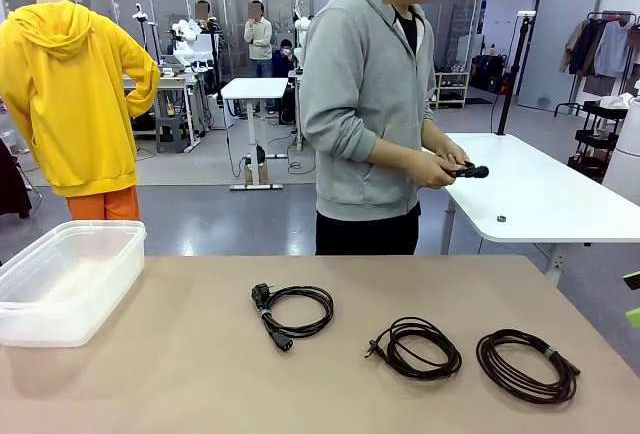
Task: Organize and store the cables.
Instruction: Place the Power Cable into the Organizing box.
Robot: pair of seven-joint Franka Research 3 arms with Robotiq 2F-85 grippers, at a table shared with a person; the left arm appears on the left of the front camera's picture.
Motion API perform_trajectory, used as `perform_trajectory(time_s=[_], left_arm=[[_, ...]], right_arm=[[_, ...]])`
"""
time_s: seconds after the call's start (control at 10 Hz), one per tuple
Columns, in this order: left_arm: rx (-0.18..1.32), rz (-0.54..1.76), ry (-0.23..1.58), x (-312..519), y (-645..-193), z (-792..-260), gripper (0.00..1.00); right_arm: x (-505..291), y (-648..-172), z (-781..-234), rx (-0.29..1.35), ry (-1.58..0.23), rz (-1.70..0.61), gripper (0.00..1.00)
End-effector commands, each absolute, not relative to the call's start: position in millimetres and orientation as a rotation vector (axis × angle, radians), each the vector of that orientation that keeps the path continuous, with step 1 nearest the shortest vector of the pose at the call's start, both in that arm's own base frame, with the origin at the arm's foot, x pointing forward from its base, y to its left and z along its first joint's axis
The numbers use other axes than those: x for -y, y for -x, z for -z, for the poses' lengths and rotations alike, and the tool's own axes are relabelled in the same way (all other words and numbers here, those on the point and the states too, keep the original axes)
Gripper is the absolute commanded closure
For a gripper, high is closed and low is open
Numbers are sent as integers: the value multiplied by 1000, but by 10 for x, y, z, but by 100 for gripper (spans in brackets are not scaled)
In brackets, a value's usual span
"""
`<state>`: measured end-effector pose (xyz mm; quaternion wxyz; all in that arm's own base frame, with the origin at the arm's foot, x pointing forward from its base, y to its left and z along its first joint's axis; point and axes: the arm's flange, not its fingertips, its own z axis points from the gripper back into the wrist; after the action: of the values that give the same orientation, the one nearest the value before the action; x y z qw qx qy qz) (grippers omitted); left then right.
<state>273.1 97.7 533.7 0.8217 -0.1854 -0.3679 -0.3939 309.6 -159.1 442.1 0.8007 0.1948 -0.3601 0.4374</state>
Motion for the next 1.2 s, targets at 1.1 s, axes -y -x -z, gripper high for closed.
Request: perform_trajectory(time_s=[1.1], left_arm=[[470, 1031, 440, 1761, -3598, -5622, 0]], right_arm=[[1615, -3095, -4413, 788, -422, -958, 0]])
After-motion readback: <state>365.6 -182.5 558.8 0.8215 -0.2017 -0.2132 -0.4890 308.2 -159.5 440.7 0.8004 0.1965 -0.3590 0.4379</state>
